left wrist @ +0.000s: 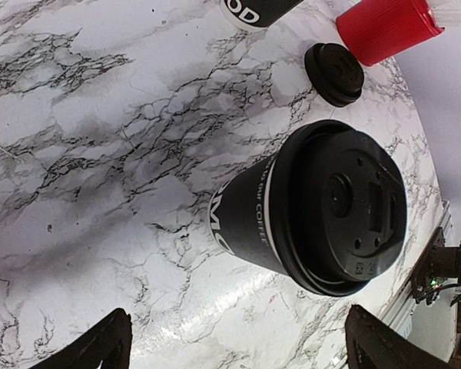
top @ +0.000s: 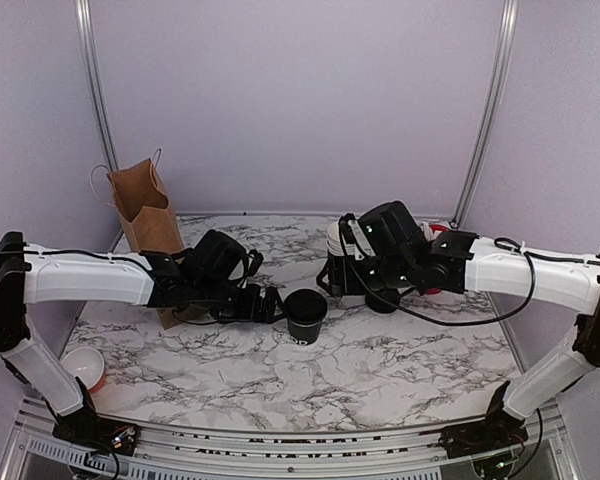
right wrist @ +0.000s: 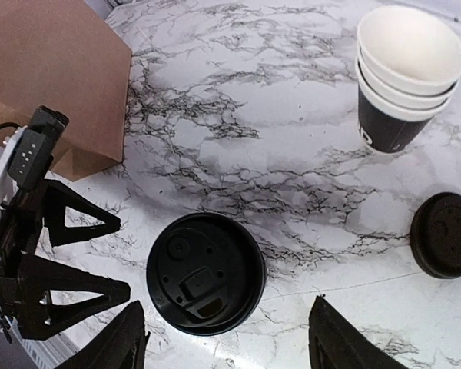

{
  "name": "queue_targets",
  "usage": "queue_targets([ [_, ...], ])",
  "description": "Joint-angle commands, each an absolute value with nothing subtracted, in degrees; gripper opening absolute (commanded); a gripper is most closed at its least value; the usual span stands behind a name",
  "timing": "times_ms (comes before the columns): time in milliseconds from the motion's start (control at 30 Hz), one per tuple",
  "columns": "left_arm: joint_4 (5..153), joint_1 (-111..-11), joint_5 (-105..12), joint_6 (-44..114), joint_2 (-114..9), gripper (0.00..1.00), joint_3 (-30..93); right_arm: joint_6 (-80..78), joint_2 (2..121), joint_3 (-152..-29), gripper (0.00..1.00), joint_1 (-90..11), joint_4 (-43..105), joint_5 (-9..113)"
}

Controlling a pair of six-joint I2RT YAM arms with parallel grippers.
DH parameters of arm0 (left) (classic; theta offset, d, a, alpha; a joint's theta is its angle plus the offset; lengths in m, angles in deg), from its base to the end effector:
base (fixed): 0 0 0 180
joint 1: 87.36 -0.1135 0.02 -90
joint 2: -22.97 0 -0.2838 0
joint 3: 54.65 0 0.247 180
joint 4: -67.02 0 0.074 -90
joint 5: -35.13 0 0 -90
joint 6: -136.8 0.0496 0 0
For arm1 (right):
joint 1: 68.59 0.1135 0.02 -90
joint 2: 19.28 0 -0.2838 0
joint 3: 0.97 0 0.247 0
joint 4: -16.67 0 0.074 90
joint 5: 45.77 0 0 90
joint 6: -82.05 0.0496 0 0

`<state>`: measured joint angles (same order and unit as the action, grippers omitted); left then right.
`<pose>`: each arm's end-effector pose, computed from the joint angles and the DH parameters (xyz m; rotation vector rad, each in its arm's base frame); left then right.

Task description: Pack the takeout coffee

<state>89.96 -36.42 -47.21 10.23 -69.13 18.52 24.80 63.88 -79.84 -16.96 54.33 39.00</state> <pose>0.2190 -0.2804 0.2348 0.3835 2.4496 -0.8853 0.2048 0.2514 0.2943 -0.3436 2.3629 0.6339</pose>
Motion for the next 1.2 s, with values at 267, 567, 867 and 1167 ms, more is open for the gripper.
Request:
queue_targets([
  [267, 92.48, -38.85, -58.13, 7.03, -61.74, 0.97, 15.96, 15.84, 72.97, -92.07, 0.71, -12.21, 57.73, 30.48],
  [567, 92.58, -40.45, -58.42, 5.76, -60.35, 0.98, 13.66, 18.31, 84.62, -87.51, 0.73, -11.1, 55.33, 37.51],
  [867, 92.51, -40.52, -57.55, 6.28, -60.69, 0.98, 14.07, 18.83, 80.33, -91.4, 0.73, -10.85, 58.8, 32.82],
  [1167, 92.34, -40.51, -55.9, 7.02, -60.54, 0.98, 13.78, 16.89, 75.83, -92.33, 0.74, -12.43, 57.99, 33.79],
])
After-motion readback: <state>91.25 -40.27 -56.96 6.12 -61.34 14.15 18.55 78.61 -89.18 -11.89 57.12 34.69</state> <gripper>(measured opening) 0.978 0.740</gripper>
